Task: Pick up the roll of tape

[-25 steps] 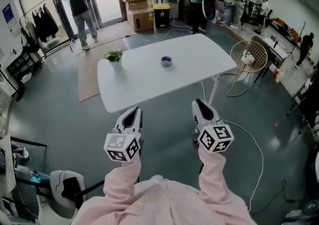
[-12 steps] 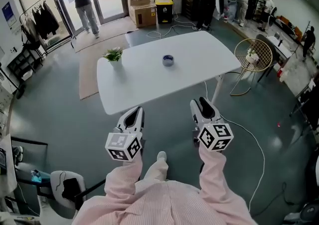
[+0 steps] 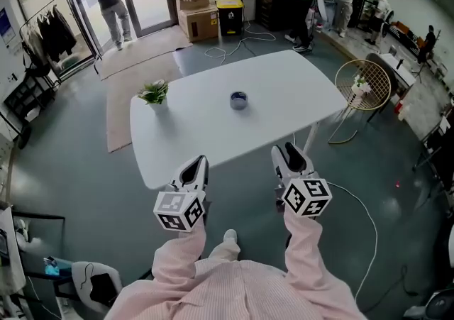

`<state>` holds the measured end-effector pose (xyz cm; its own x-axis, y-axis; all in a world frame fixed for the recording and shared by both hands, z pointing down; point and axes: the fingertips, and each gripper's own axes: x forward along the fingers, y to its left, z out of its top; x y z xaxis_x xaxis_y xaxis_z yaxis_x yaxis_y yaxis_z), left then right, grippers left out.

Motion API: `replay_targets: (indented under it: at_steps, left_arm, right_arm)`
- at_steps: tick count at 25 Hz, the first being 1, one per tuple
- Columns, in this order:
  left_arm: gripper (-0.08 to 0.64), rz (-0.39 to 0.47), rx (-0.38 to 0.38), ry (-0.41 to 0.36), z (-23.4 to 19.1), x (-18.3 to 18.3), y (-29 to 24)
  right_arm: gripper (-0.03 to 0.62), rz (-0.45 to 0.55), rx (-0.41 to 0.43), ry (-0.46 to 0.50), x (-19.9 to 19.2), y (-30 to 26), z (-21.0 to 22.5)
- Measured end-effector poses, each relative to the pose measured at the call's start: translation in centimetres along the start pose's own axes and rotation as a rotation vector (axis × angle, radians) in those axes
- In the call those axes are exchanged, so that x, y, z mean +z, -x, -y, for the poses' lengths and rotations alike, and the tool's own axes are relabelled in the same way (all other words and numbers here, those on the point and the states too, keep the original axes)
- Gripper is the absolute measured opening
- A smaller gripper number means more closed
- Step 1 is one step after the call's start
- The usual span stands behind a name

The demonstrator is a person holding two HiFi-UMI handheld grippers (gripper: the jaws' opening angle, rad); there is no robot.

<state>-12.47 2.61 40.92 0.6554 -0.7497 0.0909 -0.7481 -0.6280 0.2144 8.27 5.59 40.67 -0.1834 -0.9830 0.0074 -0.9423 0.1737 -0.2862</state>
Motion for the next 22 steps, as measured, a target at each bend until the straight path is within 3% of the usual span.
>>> replay_targets:
  at_steps: [11, 22]
  left_arm:
    - [0.002, -0.01, -0.038, 0.011, -5.6, 1.9, -9.3]
    - [0.002, -0.05, -0.076, 0.034, -8.3, 1.6, -15.2]
  right_arm:
    - [0.151, -0.031, -0.032, -0.012, 0.1, -9.7, 3.1]
    - [0.15, -0.067, -0.056, -0.06, -0.6, -15.0, 5.8]
